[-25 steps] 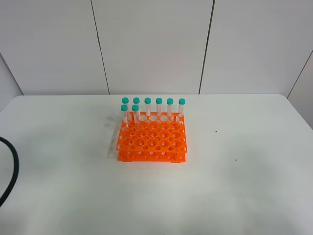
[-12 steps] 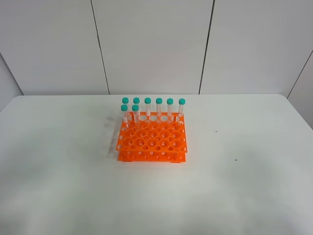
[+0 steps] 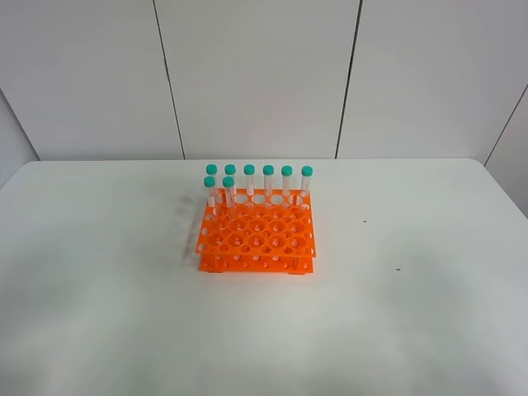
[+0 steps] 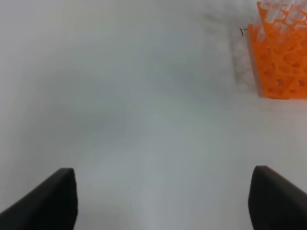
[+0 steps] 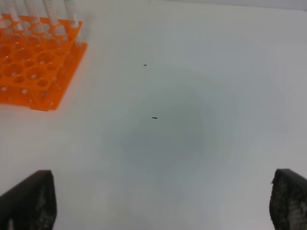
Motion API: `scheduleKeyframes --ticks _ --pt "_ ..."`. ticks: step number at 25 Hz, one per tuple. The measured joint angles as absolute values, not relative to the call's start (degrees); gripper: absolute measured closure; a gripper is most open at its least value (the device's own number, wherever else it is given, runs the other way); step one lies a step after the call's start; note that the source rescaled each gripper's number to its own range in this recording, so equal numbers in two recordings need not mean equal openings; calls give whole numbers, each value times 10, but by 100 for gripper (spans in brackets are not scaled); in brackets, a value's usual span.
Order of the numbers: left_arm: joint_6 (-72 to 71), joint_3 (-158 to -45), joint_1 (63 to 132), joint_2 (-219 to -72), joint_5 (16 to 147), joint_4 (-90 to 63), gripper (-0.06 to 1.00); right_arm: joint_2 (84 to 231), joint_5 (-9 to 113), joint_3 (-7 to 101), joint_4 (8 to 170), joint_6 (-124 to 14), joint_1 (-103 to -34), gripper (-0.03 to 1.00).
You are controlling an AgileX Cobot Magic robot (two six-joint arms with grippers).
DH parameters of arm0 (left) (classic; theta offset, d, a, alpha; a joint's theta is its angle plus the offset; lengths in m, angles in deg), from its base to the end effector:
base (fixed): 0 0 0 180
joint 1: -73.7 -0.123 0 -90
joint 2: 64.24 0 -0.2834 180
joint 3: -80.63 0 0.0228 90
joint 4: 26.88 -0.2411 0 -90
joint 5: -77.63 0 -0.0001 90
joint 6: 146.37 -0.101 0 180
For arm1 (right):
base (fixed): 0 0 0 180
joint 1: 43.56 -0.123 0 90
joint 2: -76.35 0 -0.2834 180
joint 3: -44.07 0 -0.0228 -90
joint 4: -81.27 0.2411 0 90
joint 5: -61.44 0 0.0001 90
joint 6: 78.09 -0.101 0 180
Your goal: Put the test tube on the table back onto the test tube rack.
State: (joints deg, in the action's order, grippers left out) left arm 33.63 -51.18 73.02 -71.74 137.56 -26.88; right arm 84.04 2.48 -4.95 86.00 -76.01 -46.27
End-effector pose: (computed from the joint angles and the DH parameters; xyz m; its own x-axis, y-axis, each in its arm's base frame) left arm -0.0037 0.0000 0.2710 -0.4324 -0.0051 -0.9017 -0.0119 0.9999 0.0000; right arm -0.0013 0.0071 0.2687 -0.4320 -0.0141 -0.9017 -0.1081 0.9935 0.0362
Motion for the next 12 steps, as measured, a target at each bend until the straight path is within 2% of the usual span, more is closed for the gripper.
scheduleKeyframes --ticks 12 --pt "336 -512 730 -717 1376 -269 -6 840 25 -49 860 -760 -463 -1"
